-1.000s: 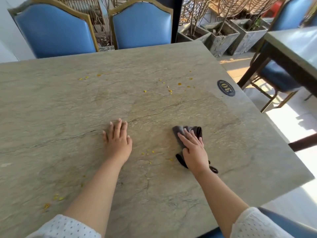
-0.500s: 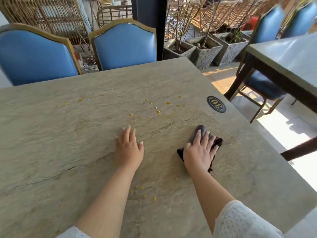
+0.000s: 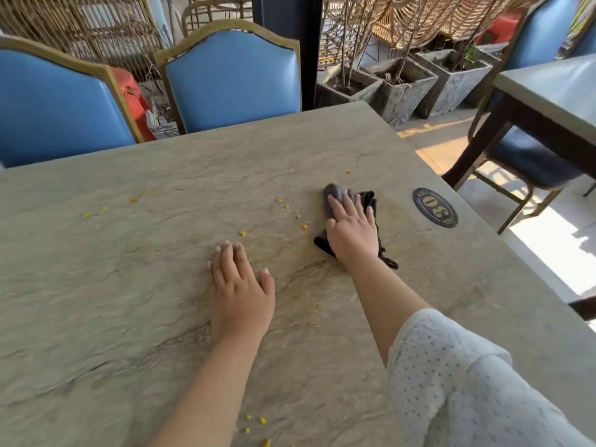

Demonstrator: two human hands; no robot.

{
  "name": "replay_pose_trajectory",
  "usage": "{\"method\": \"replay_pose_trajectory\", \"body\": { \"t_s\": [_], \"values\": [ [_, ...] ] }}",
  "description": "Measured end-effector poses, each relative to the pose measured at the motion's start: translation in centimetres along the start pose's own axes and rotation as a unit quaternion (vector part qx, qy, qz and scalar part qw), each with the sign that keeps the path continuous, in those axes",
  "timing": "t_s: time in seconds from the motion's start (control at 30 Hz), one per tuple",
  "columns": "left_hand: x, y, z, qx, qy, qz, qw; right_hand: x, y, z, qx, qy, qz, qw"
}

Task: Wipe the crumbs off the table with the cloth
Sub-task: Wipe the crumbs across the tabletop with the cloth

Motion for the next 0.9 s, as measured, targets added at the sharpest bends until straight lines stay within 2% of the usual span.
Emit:
{"method": "replay_pose_trajectory", "body": {
  "t_s": [0.07, 0.13, 0.27, 0.33, 0.4, 0.53, 0.63, 0.73, 0.77, 0.83, 0.9],
  "values": [
    [0.0, 0.2, -0.1, -0.006, 0.0, -0.01, 1.0, 0.8, -0.5, -2.8, 0.009, 0.083, 0.02, 0.996],
    [0.0, 0.5, -0.2, -0.007, 0.003, -0.017, 1.0, -0.3, -0.3, -4.7, -0.013, 0.09, 0.033, 0.995],
    [-0.1, 0.6, -0.2, -0.013, 0.003, -0.012, 1.0, -3.7, 0.7, -1.9, -0.062, -0.101, -0.006, 0.993],
    [-0.1, 0.5, -0.2, -0.004, 0.006, 0.0, 1.0, -3.0, 0.7, 0.6, -0.046, -0.133, -0.003, 0.99],
    [-0.2, 0.4, -0.3, 0.008, 0.007, 0.012, 1.0, -0.7, -0.1, 2.3, -0.022, -0.096, -0.006, 0.995],
    [-0.1, 0.4, -0.3, 0.009, 0.013, -0.014, 1.0, 5.2, -2.3, 2.1, -0.006, 0.036, -0.013, 0.999],
    [0.4, 1.2, -0.2, 0.01, 0.028, -0.12, 0.992, 8.0, -3.4, -1.1, 0.025, 0.136, 0.015, 0.99],
    [1.9, 3.1, 0.1, -0.011, 0.071, -0.239, 0.968, 8.4, -3.0, -5.4, 0.068, 0.233, 0.125, 0.962],
    [2.6, 3.6, 0.1, -0.015, 0.065, -0.231, 0.971, 8.2, -2.6, -6.7, 0.086, 0.244, 0.181, 0.949],
    [4.4, 4.3, -0.1, -0.032, 0.033, -0.19, 0.981, 7.3, -1.4, -7.2, 0.079, 0.195, 0.277, 0.937],
    [6.5, 4.3, -0.6, -0.042, 0.018, -0.146, 0.988, 6.2, -1.1, -5.3, 0.022, 0.119, 0.259, 0.958]
  ]
}}
Point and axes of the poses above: each hand's wrist, its own z-axis towards the middle knuckle, its own y-axis out of the back of the hand, x = y × z, the point moved 5 cm from there along z, towards the middle knuckle, and after that the axes turned 1 degree about z, right-handed, at the moved point
